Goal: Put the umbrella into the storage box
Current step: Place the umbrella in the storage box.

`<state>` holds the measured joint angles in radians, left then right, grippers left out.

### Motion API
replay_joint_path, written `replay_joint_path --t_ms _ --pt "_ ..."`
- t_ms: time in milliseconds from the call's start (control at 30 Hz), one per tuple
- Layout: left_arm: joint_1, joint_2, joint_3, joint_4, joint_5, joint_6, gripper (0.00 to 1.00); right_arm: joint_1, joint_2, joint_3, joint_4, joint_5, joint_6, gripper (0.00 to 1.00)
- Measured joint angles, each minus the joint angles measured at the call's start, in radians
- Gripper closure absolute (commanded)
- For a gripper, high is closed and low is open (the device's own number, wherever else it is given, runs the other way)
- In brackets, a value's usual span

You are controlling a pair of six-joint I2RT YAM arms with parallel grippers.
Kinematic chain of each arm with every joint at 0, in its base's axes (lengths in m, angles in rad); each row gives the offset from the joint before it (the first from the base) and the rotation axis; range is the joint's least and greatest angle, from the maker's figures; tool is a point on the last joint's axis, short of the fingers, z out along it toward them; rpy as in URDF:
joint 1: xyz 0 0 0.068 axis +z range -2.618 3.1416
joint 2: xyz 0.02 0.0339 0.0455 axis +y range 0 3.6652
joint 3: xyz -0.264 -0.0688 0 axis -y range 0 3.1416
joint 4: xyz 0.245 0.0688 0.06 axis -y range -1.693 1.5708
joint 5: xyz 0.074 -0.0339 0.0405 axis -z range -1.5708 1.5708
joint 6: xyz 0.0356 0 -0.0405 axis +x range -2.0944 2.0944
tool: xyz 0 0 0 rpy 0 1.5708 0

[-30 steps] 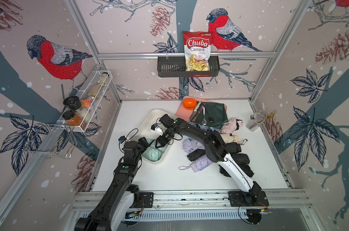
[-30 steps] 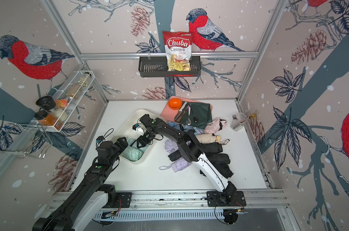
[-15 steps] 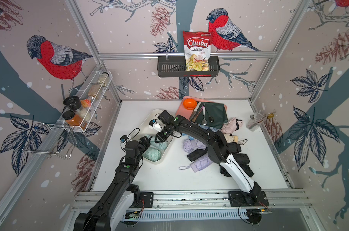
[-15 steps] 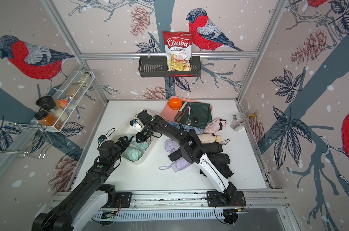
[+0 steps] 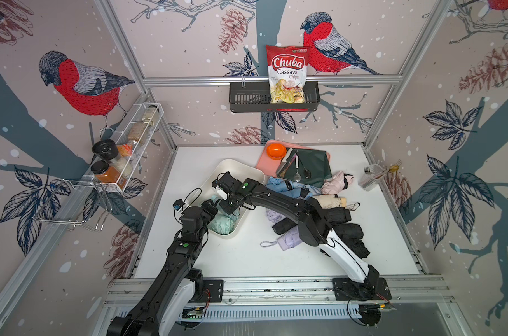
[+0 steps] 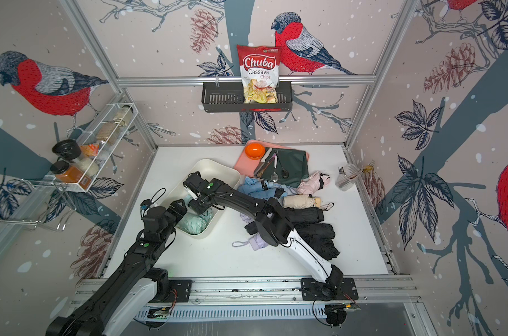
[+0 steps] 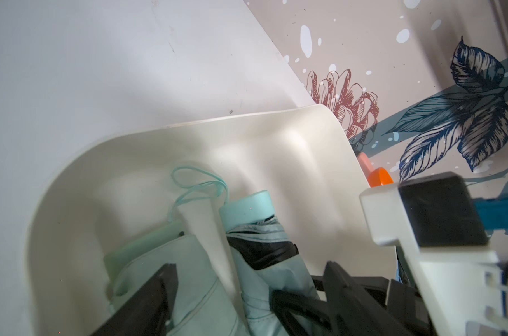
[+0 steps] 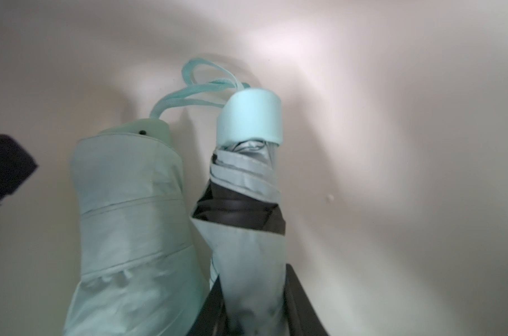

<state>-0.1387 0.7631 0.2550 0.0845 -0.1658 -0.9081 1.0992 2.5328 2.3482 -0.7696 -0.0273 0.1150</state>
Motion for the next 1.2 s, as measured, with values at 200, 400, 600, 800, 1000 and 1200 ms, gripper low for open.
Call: replay_joint_path --t_ms 200,400,600,800,1000,1200 --pt "-0.001 0.03 0.033 -0.047 -0.061 -0.009 0.18 0.026 -0.002 -0.005 0.0 0.05 0.011 0.77" --pt "-0.001 0.072 0.054 -0.05 -0.122 -0.009 0.18 0.007 -0.05 -0.072 0.022 -0.051 0.016 0.62" --pt "-0.001 0.098 0.063 -0.04 -0.142 -0.009 0.19 -0.023 -0.089 -0.124 0.068 -0.199 0.032 0.56" --pt "-0.001 0.119 0.069 -0.028 -0.148 -0.008 0.2 -0.033 -0.09 -0.136 0.094 -0.314 0.044 0.58" --pt "-0.001 0.118 0.067 -0.022 -0.145 -0.008 0.2 -0.054 -0.083 -0.159 0.127 -0.364 0.07 0.67" --pt "-0.001 0.105 0.054 -0.011 -0.141 -0.01 0.2 -0.056 -0.061 -0.159 0.156 -0.397 0.09 0.66"
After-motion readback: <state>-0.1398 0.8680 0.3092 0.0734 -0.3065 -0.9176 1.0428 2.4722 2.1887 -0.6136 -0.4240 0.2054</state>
